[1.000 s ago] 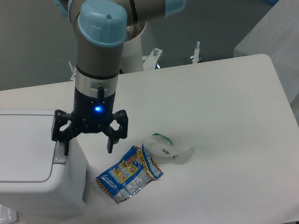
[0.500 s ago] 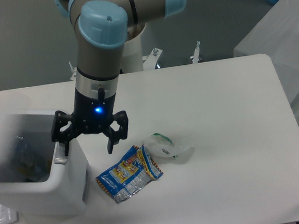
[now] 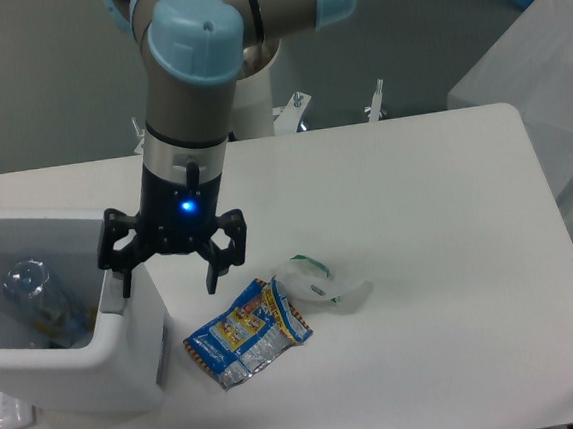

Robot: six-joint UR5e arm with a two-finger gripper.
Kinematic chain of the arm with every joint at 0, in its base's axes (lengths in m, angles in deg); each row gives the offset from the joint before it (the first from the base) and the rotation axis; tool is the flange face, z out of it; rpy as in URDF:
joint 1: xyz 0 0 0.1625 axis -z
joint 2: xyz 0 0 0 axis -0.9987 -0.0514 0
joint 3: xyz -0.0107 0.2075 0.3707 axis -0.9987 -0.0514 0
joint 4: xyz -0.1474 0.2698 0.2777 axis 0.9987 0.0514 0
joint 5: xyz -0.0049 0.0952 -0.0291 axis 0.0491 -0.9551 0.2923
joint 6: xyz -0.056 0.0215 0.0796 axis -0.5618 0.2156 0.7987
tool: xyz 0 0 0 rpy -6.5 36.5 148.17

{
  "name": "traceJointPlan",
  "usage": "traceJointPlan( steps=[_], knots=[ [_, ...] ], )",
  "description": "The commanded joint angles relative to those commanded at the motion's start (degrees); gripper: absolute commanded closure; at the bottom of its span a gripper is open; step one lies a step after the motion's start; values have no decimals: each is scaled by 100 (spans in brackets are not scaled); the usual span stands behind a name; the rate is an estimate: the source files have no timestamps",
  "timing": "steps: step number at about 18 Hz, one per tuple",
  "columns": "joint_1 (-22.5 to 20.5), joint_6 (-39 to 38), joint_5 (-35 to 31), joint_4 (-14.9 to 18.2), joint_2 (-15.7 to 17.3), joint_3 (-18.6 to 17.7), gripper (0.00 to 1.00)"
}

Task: Open the trash can

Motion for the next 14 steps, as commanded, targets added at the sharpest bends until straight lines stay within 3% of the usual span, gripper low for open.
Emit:
traceJointPlan(
  steps=[6,14],
  knots=[
    [-413,483,-113,-63,52,203,0],
    [-528,1696,-1379,8,53,124,0]
  ],
)
